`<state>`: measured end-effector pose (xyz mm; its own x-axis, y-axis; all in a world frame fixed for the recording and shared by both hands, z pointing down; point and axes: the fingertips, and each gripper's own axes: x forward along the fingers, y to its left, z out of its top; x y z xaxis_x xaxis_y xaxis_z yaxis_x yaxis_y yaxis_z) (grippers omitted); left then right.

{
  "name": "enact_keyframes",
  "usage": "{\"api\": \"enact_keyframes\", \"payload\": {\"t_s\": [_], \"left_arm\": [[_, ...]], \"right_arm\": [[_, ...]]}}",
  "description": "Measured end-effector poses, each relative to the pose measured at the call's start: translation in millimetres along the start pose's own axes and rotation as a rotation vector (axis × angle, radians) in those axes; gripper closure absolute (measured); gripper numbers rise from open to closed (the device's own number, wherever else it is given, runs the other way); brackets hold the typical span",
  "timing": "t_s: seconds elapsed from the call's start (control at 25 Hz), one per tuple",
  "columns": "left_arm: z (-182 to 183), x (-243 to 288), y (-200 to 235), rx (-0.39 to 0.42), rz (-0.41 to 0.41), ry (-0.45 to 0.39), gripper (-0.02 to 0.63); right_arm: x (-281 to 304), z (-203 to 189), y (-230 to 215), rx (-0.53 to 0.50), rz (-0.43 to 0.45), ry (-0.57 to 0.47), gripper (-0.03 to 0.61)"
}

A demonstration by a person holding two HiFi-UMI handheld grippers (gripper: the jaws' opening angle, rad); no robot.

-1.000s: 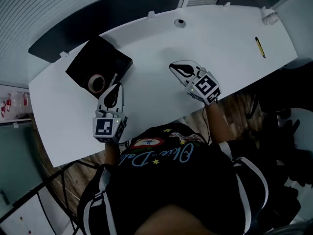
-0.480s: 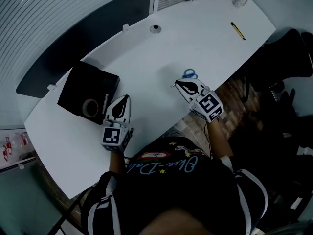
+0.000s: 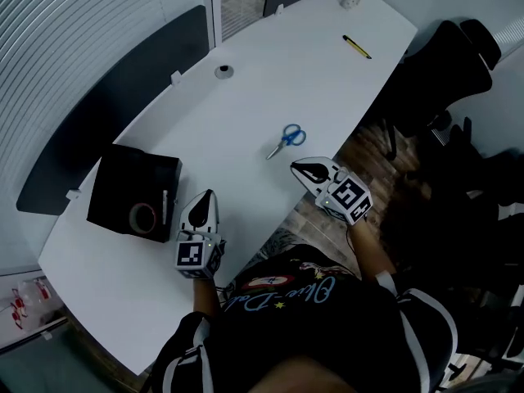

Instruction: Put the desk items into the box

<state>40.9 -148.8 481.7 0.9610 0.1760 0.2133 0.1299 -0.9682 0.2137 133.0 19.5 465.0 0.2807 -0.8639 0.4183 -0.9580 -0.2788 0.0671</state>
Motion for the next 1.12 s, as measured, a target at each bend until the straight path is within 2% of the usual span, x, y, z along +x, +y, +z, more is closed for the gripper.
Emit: {"api": "enact_keyframes", "payload": {"t_s": [0.2,0.4,0.56,0.88,1.12], "left_arm": [[8,-22,-5,0.015,0.04,-0.013,0.617],[16,-31,-11,-0.031,0.143,-0.066,0.617],[22,-19,-35,0.008,0.177,-0.072,0.617],[21,12,-102,0.03,0.211,-0.046,0.617],[24,30,-156,0.116,0.209,-0.042,0.617]], "right_arm": [[8,0,12,-0.006,0.078,-0.016,0.574],[26,26,14,-0.04,0.182,-0.096,0.572],[19,35,13,-0.106,0.28,-0.13,0.569],[-26,14,-33,-0.109,0.309,-0.174,0.565],[-65,4,-44,-0.133,0.363,-0.215,0.561]]}}
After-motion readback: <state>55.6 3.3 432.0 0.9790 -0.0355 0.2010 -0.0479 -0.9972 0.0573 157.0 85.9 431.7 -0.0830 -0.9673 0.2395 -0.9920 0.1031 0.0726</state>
